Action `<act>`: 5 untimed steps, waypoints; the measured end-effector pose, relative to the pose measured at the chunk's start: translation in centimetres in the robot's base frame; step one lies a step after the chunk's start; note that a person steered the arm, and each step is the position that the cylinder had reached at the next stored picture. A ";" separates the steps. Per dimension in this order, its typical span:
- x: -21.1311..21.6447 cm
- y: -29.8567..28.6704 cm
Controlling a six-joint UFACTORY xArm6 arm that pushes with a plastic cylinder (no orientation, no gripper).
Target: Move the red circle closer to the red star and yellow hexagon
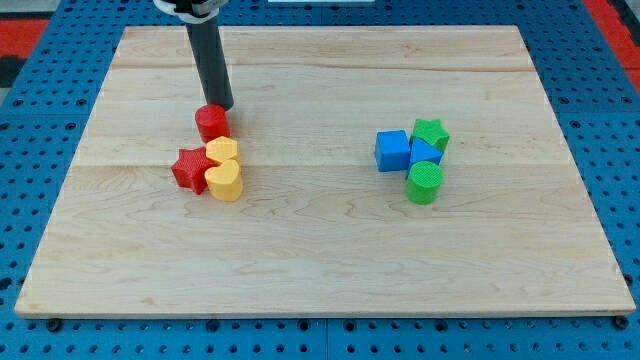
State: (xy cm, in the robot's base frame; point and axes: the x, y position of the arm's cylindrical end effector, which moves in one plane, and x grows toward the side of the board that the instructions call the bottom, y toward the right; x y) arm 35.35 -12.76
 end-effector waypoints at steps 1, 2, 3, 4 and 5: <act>0.5 -0.7; 1.1 -1.5; 2.1 -1.7; 3.1 -1.7; 3.7 -1.7</act>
